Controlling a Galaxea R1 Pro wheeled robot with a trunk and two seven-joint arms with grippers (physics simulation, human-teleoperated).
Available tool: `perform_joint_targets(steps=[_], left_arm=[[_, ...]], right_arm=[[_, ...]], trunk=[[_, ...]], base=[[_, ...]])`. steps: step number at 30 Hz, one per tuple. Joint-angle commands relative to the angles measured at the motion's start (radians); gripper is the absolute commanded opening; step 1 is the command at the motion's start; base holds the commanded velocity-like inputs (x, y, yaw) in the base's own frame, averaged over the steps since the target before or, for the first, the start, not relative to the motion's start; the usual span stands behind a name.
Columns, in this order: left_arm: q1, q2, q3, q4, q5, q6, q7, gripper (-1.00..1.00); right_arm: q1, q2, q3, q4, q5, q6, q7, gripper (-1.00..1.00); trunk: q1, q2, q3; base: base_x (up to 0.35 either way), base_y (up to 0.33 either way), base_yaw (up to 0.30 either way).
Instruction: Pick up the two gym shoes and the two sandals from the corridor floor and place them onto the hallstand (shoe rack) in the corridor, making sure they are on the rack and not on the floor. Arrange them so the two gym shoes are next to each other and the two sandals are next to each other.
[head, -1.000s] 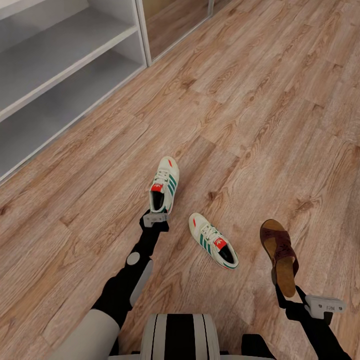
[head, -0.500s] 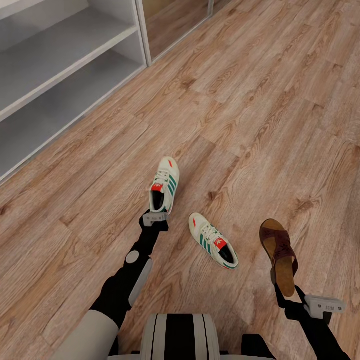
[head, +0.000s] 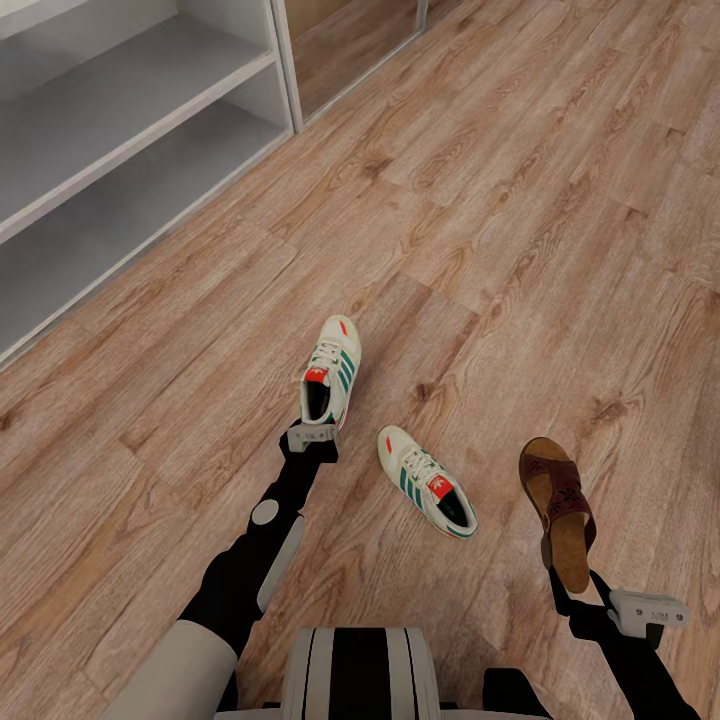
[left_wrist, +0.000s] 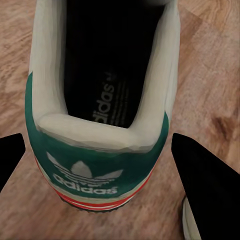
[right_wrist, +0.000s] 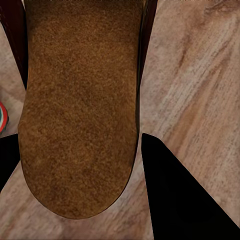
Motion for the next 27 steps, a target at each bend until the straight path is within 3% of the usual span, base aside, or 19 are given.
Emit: perform_joint_targets(steps=[1, 13, 17, 22, 24, 27], left_arm=[[0.000, 0.000, 0.000, 0.000, 0.000, 0.001, 0.001, -1.00], [0.010, 0.014, 0.000, -0.005, 0.000, 0.003, -0.003, -1.00], [0.032, 0.037, 0.001, -0.036, 0.002, 0.007, -0.004, -1.00], [0.092, 0.088, 0.003, -0.133, 0.001, 0.060, -0.005, -1.00], [0.134, 0.121, 0.002, -0.194, 0.002, 0.089, -0.006, -1.00], [0.163, 0.140, 0.001, -0.235, 0.002, 0.110, -0.006, -1.00]], right_arm=[[0.000, 0.000, 0.000, 0.000, -0.004, 0.001, 0.000, -1.00], [0.000, 0.000, 0.000, -0.001, -0.004, 0.003, 0.001, -1.00], [0.000, 0.000, 0.000, 0.000, -0.004, 0.004, 0.001, -1.00], [0.000, 0.000, -0.001, -0.001, -0.004, 0.005, 0.001, -1.00], [0.000, 0.000, -0.004, -0.002, -0.004, 0.006, 0.001, -1.00], [0.000, 0.000, -0.005, -0.003, -0.005, 0.007, 0.001, -1.00]], trunk=[[0.000, 0.000, 0.000], [0.000, 0.000, 0.002], [0.000, 0.000, 0.007], [0.000, 0.000, 0.014], [0.000, 0.000, 0.017], [0.000, 0.000, 0.022]], base=[[0.000, 0.000, 0.000], [0.000, 0.000, 0.000], [0.000, 0.000, 0.000], [0.000, 0.000, 0.000], [0.000, 0.000, 0.000], [0.000, 0.000, 0.000]])
